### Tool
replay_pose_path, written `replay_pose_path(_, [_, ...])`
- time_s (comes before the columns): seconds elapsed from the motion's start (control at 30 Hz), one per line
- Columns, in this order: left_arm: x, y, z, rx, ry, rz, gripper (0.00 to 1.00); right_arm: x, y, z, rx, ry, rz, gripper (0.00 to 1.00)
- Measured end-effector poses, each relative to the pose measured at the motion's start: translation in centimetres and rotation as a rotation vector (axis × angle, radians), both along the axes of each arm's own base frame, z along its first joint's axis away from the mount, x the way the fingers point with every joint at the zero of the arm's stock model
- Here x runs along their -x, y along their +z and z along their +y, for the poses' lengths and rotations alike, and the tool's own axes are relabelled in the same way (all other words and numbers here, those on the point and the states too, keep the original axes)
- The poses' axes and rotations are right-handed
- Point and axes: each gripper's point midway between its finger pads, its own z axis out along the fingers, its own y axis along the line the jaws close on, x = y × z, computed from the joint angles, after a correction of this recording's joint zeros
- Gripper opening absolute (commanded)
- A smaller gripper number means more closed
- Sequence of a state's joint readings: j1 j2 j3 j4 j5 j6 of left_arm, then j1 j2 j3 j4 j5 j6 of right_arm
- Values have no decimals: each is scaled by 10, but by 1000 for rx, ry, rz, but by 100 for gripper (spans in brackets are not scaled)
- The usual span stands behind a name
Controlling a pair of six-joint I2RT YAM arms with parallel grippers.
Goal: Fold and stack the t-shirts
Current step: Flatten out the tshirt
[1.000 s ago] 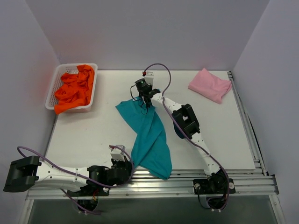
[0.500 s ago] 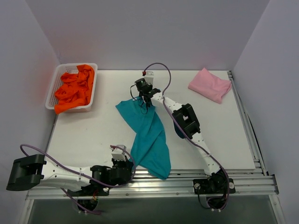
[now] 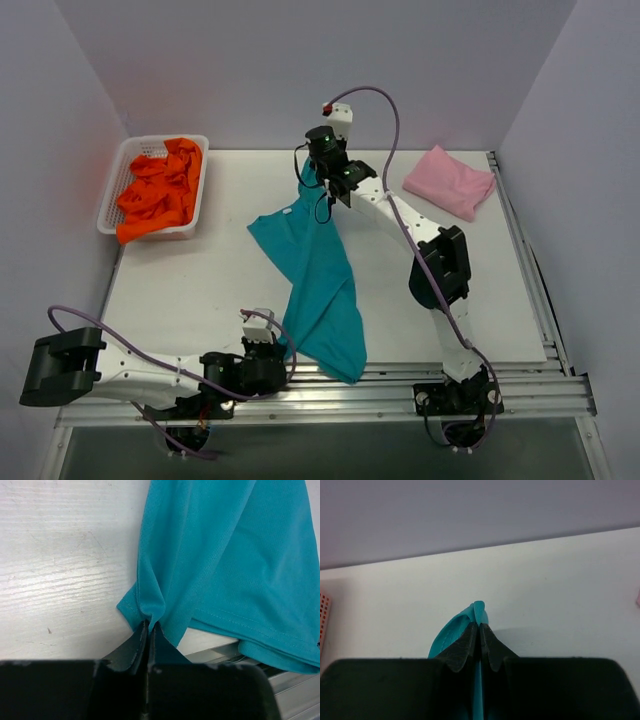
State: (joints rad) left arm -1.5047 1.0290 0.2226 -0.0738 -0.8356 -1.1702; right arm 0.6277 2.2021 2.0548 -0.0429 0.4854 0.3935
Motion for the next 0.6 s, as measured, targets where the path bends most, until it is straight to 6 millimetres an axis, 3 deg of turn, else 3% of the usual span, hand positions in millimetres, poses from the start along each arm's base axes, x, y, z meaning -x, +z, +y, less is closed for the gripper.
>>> replay_pose_path(0.07, [-2,4,0,-16,7,-8,2,8,18,-8,-8,-9,-24,0])
replay_pose_path(0.17, [-7,23,-2,-48,27,-39,2,21,23,-22,1,-30,-31,0])
replay_pose_path(0.3, [-21,80,-13,-38,64,-128,2,50,19,-52,38,-64,-11,0])
replay_pose_path(0.37, [-29,122,-16,-6,88,-182,2,71,32,-74,44,-86,-21,0])
replay_pose_path(0.43, [-37,171,-15,40,114,-243,2,92,58,-95,26,-106,-60,0])
replay_pose_path(0.5, [-43,220,-8,93,141,-305,2,119,104,-118,-26,-123,-141,0])
replay_pose_path(0.6, [-50,282,11,121,172,-404,2,176,197,-161,-164,-149,-326,0])
